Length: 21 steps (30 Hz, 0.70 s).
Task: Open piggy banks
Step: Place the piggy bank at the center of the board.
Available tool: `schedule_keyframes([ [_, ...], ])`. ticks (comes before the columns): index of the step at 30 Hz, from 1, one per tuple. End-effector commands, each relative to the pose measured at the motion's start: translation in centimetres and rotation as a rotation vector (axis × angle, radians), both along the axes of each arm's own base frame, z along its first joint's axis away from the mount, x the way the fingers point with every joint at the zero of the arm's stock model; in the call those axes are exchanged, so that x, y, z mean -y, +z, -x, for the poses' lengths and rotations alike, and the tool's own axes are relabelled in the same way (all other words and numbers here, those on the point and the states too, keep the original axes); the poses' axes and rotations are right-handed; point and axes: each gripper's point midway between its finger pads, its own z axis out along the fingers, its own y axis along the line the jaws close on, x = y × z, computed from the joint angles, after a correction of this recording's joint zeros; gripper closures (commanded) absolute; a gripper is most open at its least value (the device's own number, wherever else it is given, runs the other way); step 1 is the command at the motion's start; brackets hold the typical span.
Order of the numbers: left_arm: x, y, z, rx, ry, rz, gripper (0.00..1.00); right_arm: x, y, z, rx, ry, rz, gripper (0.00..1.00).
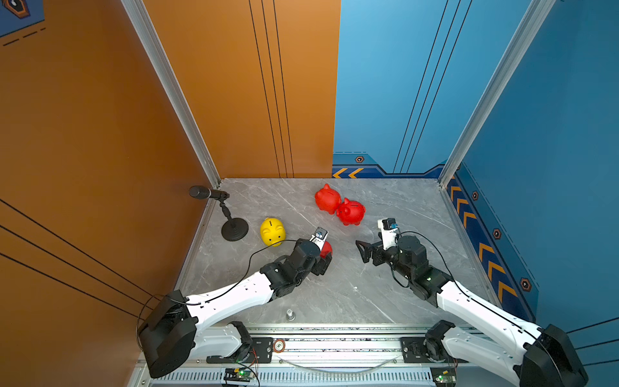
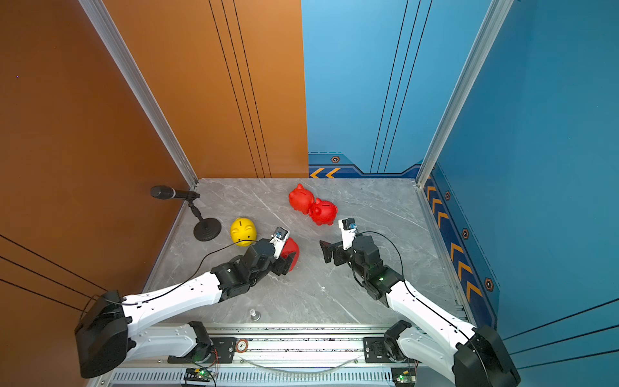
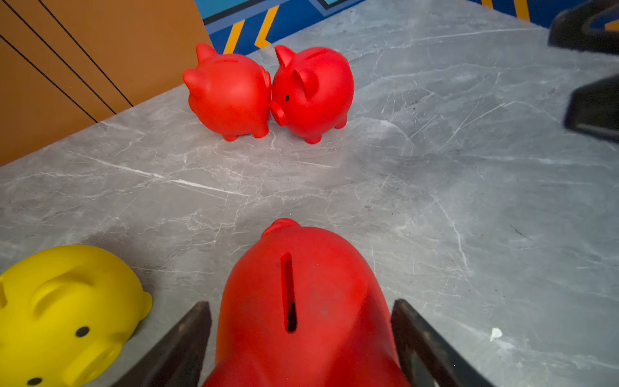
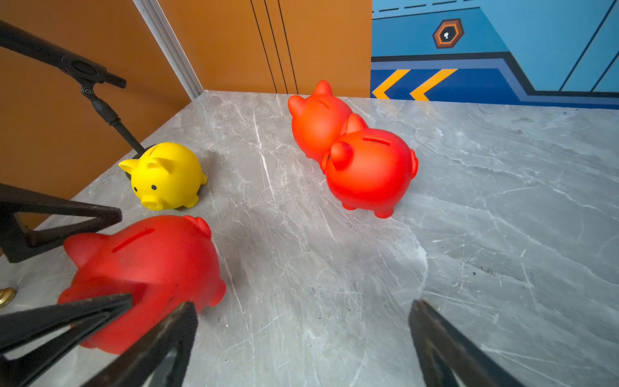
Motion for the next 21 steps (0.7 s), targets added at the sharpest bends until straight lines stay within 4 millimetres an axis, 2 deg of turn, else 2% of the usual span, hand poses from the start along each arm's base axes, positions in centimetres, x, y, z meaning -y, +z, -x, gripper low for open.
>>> schedule_keyframes([
  [1,-0.9,-0.8,-0.7,-0.005,0.038,0.019,0.70,0.0,0.6,-0.5,0.003,-0.021,-0.020,0.00],
  [5,-0.7,-5.2,-0.1,-0.115,0.035,-0.024,0.70,-0.3,0.8,-0.5,0.000,-0.005,-0.026,0.00],
  [8,-0.4,-5.1,0.3,-0.112,0.034,-0.027,0.68,-0.5,1.0,-0.4,0.004,0.003,-0.028,0.00],
  [10,-0.4,-4.6,0.3,-0.113,0.031,-0.003,0.63,-0.5,1.0,-0.4,0.005,0.006,-0.027,0.00],
  [11,-0.6,-4.4,0.1,-0.115,0.040,-0.007,0.59,-0.5,1.1,-0.4,0.007,0.005,-0.028,0.00],
  [15,-1.0,-3.3,-0.2,-0.136,0.058,-0.020,0.05,-0.5,1.1,-0.2,0.008,0.011,-0.029,0.00],
  [16,-1.0,-2.8,-0.3,-0.143,0.060,-0.021,0.02,-0.5,1.1,-0.2,0.008,0.010,-0.030,0.00],
  [19,-0.9,-1.4,-0.4,-0.185,0.047,-0.011,0.02,-0.5,0.9,0.0,0.004,0.012,-0.032,0.00],
  [21,-0.8,-1.4,0.2,-0.264,0.013,-0.015,0.02,-0.5,0.9,0.0,0.002,0.013,-0.033,0.00],
])
